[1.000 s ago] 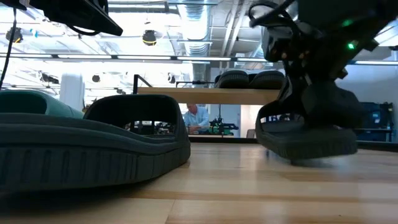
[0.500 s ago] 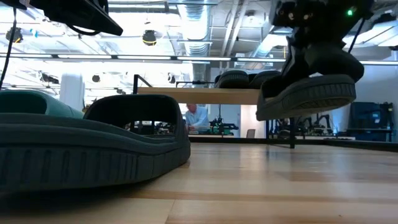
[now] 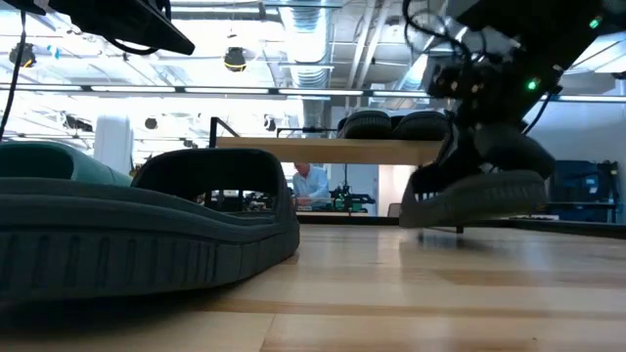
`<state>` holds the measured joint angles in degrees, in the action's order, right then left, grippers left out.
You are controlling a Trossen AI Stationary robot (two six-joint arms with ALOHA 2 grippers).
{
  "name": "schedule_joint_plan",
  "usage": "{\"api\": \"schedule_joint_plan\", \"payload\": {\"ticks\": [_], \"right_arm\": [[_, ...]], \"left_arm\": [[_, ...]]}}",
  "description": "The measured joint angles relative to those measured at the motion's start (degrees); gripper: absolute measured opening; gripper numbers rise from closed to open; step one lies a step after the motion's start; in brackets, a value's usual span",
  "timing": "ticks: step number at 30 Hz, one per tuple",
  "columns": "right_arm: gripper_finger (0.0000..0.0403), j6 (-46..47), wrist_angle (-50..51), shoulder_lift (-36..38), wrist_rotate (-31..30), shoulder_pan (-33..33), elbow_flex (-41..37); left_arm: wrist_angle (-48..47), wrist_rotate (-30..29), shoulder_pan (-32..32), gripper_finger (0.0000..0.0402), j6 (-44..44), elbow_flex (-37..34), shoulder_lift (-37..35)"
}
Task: Pick and place slides into the shelf
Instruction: Put the black slipper under the shelf
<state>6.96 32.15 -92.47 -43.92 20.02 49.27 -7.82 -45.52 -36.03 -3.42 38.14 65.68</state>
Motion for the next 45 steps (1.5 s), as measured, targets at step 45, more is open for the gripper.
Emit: {"api": "schedule_joint_plan", "payload": {"ticks": [45], "right_arm": [[0.0001,-12.6,-2.4,-0.1,5.0,-10.5,-1.8]], "left_arm": [[-0.3,0.3,0.0,0.0055,-0.9,0.0,0.0]]}}
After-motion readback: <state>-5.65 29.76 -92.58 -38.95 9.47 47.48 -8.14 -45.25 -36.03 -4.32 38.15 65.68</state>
